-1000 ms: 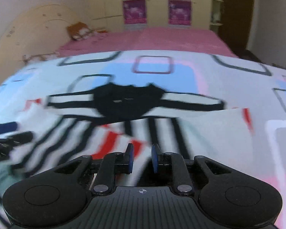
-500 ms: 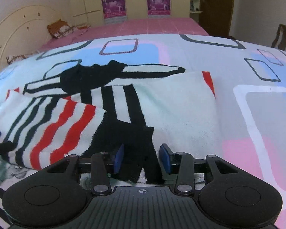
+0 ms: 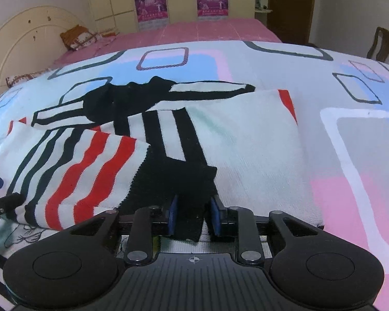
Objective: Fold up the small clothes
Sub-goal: 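Grasp the sweater hem with the right gripper while the left gripper grasps the hem too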
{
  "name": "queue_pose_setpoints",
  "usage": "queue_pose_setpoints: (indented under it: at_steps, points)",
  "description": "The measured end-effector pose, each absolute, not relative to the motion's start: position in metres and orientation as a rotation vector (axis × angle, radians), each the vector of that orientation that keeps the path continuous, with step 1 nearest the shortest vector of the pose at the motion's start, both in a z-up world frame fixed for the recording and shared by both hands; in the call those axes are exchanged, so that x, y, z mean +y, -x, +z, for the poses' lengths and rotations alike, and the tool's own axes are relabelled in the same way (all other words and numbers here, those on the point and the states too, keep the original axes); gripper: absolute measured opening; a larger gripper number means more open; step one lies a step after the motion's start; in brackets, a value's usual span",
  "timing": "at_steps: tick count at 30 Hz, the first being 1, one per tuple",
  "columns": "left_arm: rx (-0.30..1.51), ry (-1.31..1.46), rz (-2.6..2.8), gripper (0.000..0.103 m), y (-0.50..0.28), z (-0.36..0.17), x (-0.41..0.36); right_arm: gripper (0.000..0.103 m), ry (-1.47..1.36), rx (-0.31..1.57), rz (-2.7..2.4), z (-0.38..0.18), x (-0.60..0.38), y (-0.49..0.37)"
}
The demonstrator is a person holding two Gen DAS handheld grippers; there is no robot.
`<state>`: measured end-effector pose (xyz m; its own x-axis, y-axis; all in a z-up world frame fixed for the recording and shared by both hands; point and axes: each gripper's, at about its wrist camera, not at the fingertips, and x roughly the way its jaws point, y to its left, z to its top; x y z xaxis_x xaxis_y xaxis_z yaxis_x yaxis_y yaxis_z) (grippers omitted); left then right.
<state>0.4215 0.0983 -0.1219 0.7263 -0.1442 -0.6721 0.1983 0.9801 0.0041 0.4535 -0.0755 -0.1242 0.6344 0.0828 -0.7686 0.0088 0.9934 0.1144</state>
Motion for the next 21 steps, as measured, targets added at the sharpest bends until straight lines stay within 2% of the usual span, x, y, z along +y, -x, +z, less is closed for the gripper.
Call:
queue_pose_setpoints:
  at_steps: [9, 10, 11, 12, 14, 16, 21]
  points:
    - [0.752, -0.108, -0.168, 0.076, -0.422, -0.118, 0.092, 0.026, -0.078, 0.895, 0.057, -0.123, -0.074, -0.456]
    - [0.764, -0.115, -0.157, 0.079, -0.422, -0.115, 0.091, 0.026, -0.076, 0.897, 0.065, -0.122, -0.075, -0.456]
    - [0.774, -0.123, -0.131, 0.088, -0.420, -0.111, 0.090, 0.027, -0.077, 0.898, 0.074, -0.121, -0.076, -0.457]
    - [0.773, -0.129, -0.110, 0.102, -0.417, -0.108, 0.090, 0.029, -0.089, 0.896, 0.080, -0.116, -0.080, -0.454]
    - [0.757, -0.134, -0.077, 0.103, -0.403, -0.104, 0.093, 0.069, -0.105, 0.846, 0.073, -0.103, -0.088, -0.439]
    - [0.767, -0.114, -0.065, 0.103, -0.386, -0.101, 0.098, 0.070, -0.126, 0.790, 0.088, -0.093, -0.100, -0.415]
    - [0.781, -0.077, -0.030, 0.100, -0.322, -0.099, 0.114, 0.070, -0.194, 0.804, 0.094, -0.089, -0.138, -0.351]
